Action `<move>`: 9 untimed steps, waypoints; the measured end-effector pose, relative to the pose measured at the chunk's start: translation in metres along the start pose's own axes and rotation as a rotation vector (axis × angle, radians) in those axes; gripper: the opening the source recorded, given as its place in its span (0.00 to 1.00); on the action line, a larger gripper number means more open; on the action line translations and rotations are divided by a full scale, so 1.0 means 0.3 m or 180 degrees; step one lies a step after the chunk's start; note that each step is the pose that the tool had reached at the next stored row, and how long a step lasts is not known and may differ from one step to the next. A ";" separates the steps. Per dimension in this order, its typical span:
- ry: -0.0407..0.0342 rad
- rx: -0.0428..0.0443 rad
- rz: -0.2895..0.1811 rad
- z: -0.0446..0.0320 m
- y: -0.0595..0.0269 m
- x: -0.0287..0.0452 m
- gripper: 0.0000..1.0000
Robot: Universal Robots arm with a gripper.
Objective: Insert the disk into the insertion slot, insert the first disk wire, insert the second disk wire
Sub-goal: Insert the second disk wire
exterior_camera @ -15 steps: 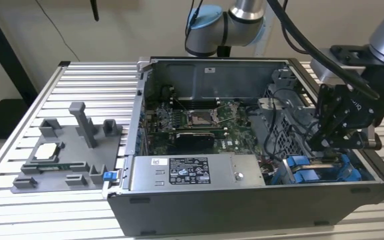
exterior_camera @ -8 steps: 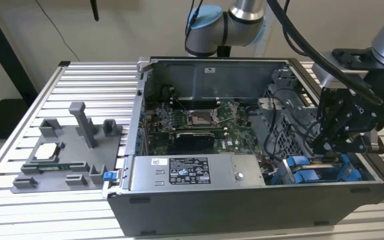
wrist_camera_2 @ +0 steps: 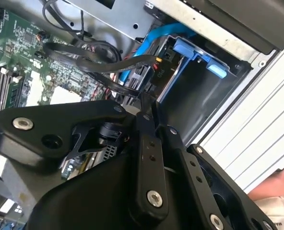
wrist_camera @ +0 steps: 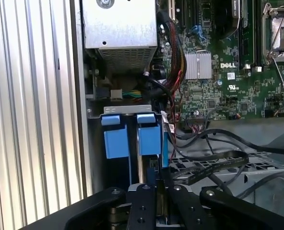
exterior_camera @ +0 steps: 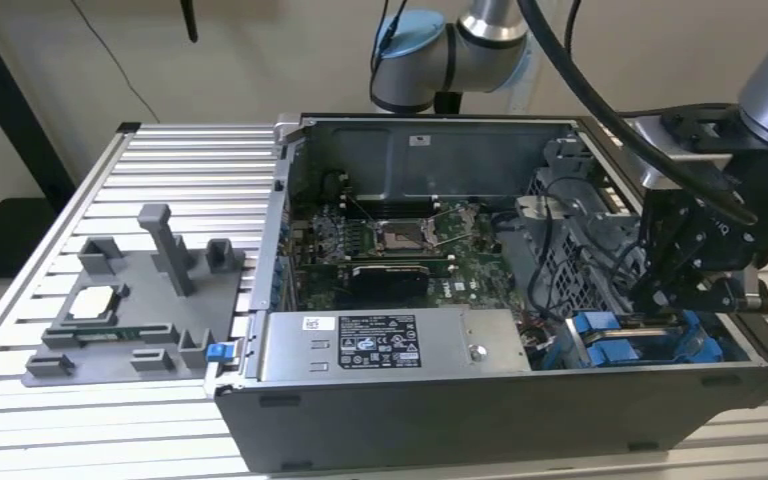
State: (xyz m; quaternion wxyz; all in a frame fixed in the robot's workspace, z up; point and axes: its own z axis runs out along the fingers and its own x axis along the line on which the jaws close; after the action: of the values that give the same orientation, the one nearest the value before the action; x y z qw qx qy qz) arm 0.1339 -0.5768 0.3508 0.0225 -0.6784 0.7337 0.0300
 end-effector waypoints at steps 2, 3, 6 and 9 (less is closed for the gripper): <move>0.0000 0.0003 0.0000 0.002 0.000 0.000 0.00; 0.0000 0.0004 0.0000 0.002 0.000 0.000 0.00; -0.0001 0.0003 0.0000 0.005 -0.003 0.000 0.00; -0.0001 0.0005 0.0000 0.007 -0.006 0.000 0.00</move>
State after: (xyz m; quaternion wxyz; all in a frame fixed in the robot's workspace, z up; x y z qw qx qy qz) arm 0.1358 -0.5768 0.3486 0.0230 -0.6784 0.7338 0.0295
